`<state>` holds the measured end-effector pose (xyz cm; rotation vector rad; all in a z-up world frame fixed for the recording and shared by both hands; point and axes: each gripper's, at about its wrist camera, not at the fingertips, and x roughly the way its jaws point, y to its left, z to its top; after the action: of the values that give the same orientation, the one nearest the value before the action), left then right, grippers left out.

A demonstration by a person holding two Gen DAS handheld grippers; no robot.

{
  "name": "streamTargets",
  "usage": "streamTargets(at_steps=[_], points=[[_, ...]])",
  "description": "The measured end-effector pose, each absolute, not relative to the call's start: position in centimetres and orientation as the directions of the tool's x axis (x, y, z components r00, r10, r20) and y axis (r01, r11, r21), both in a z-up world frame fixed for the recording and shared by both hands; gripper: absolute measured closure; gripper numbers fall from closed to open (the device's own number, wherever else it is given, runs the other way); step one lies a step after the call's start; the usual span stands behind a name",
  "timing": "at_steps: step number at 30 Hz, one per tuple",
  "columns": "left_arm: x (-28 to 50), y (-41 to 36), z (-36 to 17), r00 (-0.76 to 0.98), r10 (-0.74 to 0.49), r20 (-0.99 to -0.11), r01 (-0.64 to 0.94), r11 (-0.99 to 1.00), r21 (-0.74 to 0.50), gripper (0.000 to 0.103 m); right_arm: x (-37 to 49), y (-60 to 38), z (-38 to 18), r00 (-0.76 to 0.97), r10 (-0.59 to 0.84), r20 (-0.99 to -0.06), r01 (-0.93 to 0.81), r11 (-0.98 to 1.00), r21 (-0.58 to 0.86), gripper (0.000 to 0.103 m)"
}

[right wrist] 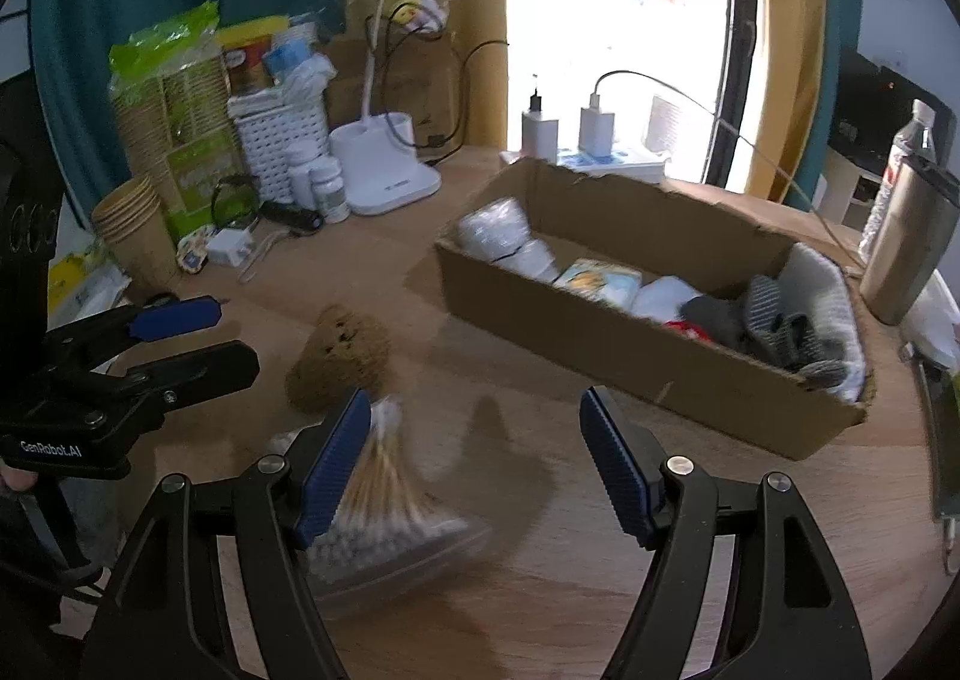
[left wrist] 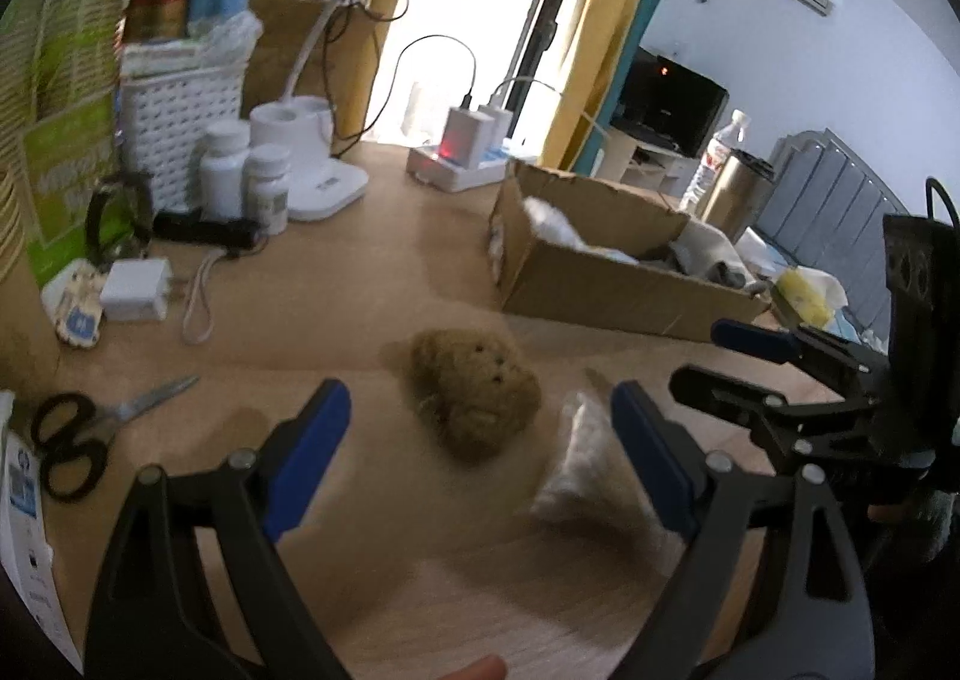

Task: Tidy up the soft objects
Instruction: 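Move the left gripper to the teddy bear while the right gripper approaches the cotton-swab bag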

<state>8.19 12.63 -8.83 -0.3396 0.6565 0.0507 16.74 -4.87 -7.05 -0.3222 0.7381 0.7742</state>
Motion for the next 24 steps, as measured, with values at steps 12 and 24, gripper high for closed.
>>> streamTargets(at_steps=[12,24], points=[[5.8,14.0,-10.5,0.789,-0.048,-0.613,-0.196,0.925,-0.324,0.013,14.3,-2.2,-9.3,0.417,0.521,-0.745,-0.787,0.617,-0.009,0.027],[5.3,14.3,-10.7,0.787,-0.045,-0.615,-0.210,0.918,-0.336,0.013,14.4,-1.0,-11.5,0.363,0.491,-0.792,-0.802,0.597,0.003,0.027]])
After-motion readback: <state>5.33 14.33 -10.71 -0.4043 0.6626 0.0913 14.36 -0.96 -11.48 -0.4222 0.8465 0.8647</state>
